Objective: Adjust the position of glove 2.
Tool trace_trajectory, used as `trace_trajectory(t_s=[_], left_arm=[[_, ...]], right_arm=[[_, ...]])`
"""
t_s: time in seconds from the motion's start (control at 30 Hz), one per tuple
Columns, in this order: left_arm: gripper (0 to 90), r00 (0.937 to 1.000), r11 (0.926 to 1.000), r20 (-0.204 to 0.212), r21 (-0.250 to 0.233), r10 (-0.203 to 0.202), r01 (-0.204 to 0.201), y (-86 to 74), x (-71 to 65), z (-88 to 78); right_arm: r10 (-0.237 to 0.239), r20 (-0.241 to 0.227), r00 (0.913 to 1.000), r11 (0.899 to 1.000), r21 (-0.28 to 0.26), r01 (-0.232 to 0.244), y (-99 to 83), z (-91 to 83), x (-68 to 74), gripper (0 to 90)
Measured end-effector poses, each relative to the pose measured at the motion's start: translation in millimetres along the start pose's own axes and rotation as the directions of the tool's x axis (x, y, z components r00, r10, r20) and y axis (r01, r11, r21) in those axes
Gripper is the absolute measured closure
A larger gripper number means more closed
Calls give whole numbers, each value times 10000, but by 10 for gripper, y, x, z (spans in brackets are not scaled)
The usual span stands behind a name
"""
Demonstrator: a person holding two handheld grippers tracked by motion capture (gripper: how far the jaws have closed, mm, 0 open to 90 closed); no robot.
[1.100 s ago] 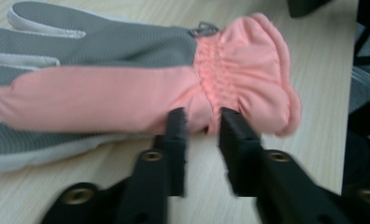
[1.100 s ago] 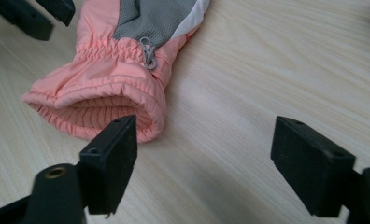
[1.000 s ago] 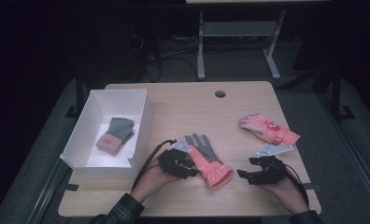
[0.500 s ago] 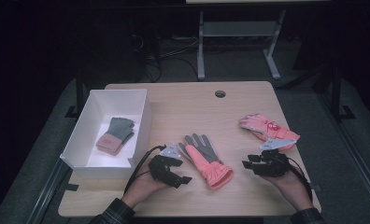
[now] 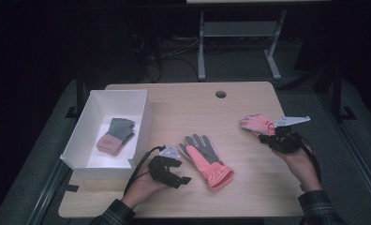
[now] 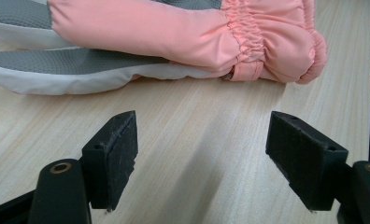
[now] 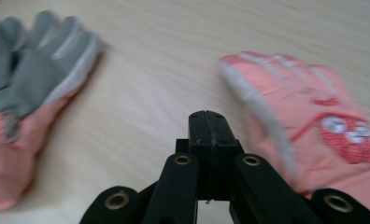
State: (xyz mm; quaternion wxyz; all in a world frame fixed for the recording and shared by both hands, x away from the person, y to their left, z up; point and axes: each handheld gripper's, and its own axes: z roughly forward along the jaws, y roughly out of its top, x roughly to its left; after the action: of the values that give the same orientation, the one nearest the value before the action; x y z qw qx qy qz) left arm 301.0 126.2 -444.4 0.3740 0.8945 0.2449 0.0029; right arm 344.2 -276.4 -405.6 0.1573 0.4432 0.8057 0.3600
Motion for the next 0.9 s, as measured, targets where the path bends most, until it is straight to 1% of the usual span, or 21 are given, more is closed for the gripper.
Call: trace_trajectory(t_s=[0.03,0.07,0.1,0.13,0.17,0.2,0.23,0.27,0.3,0.33,0.37,0.4,0.47,0.57,0.67,0.7,0.73,0.9], left_arm=[[249,10000,10000,5,2,-12,12,0,-2,3],[249,10000,10000,2,10,-5,5,-1,-1,5],[249,10000,10000,2,10,-5,5,-1,-1,5],[249,10000,10000,2,15,-6,6,-2,1,6],[249,10000,10000,20,37,13,-13,-2,4,6],[249,10000,10000,8,32,-15,15,-3,3,13],[249,10000,10000,8,32,-15,15,-3,3,13],[249,10000,10000,19,74,13,-13,-4,8,21],[249,10000,9999,-9,127,43,-43,-6,8,24],[249,10000,9999,-9,127,43,-43,-6,8,24],[249,10000,9999,-8,134,51,-51,-7,8,26],[249,10000,9999,5,135,40,-40,-8,8,28],[249,10000,9999,-15,141,29,-29,-8,7,32],[249,9999,9997,-28,207,106,-106,-6,9,34],[249,9999,9997,-27,225,99,-98,-5,7,40],[249,10000,9996,-16,258,94,-94,-4,7,39],[249,10000,9998,-16,177,19,-19,-6,0,45],[250,9999,9997,-45,224,95,-93,-4,3,31]], right_arm=[[91,144,9999,10000,-19,-90,19,8,-70,900],[340,369,9987,9994,-86,-337,37,38,-205,900],[340,369,9987,9994,-86,-337,37,38,-205,900],[464,481,9978,9989,-59,-462,41,55,-263,900],[528,670,9964,9986,-30,-527,45,69,-322,900],[734,885,9934,9973,-22,-735,49,90,-440,900],[734,885,9934,9973,-22,-735,49,90,-440,900],[887,1187,9890,9960,31,-897,41,115,-555,900],[987,1228,9875,9950,50,-1001,34,125,-592,900],[987,1228,9875,9950,50,-1001,34,125,-592,900],[1096,1365,9846,9935,168,-1129,11,149,-668,900],[1117,1439,9833,9930,227,-1161,2,157,-697,900],[1287,1373,9821,9911,157,-1321,-22,170,-766,900],[1372,1257,9825,9894,296,-1420,-42,216,-799,900],[1274,1216,9844,9891,583,-1352,-50,290,-798,900],[1260,1172,9851,9887,670,-1345,-52,308,-792,900],[1273,1165,9850,9880,731,-1363,-52,319,-783,900],[1335,847,9874,9855,935,-1412,-38,322,-717,900]])
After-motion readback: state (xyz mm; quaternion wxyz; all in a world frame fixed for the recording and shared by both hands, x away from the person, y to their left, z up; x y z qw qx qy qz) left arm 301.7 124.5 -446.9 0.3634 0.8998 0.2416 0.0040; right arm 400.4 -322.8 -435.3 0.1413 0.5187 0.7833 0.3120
